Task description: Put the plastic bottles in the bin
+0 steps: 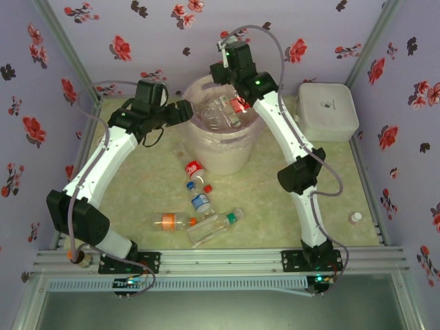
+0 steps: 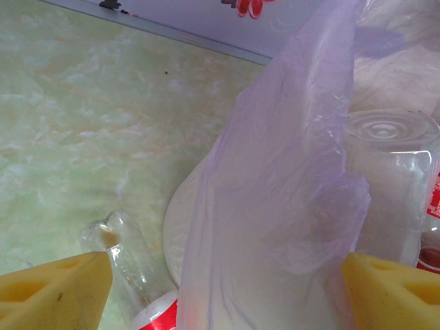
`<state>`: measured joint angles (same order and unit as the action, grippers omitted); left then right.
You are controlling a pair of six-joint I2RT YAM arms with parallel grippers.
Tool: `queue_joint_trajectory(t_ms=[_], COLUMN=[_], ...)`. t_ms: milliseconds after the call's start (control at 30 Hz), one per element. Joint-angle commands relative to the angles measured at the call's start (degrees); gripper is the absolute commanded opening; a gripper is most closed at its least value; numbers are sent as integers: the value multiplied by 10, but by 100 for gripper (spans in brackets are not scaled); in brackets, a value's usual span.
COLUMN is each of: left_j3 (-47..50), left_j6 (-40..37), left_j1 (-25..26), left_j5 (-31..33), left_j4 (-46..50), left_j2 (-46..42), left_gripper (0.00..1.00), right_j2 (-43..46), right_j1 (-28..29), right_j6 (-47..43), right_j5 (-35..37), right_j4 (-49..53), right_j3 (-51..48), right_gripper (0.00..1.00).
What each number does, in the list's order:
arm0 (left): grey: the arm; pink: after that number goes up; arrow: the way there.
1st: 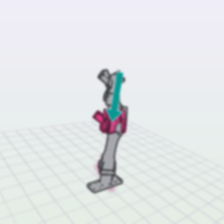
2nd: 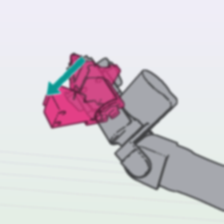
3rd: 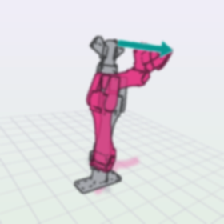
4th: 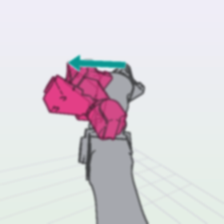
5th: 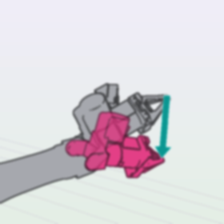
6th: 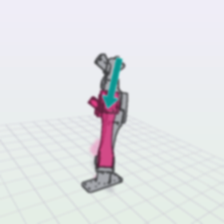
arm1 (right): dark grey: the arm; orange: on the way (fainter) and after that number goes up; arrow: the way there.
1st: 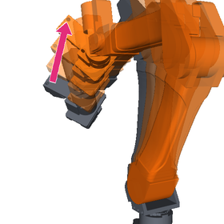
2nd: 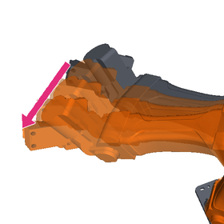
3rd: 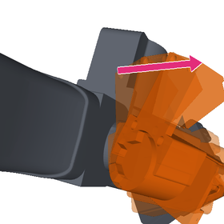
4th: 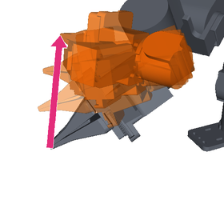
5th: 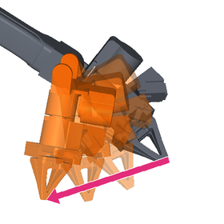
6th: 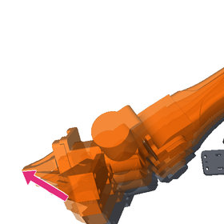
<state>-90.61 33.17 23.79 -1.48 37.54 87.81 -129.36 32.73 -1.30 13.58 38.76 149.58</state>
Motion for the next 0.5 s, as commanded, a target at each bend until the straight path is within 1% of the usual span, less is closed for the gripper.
queue_joint_trajectory(t_ms=[0, 67, 133, 233, 367, 400, 467], left_j3=[-7, -8, -8, -10, -8, -6, -3], left_j6=[-17, -16, -13, -10, -4, -2, 3], left_j1=[3, 3, 3, 3, 3, 3, 3], left_j5=[19, 19, 19, 17, 7, 3, -3], left_j4=[41, 41, 39, 37, 28, 24, 19], left_j2=[13, 14, 14, 16, 16, 16, 16], left_gripper=[85, 85, 85, 85, 85, 86, 85], right_j2=[60, 92, 130, 200, 297, 312, 322], right_j1=[-1, -1, -2, -5, -22, -31, -49], right_j6=[9, 21, 33, 52, 54, 55, 67], right_j5=[3, -17, -44, -91, -160, -175, -196], right_j4=[-33, -64, -103, -190, -418, -489, -592], right_j3=[-27, -55, -92, -174, -361, -408, -471], right_gripper=[52, 42, 39, 33, 19, 17, 17])
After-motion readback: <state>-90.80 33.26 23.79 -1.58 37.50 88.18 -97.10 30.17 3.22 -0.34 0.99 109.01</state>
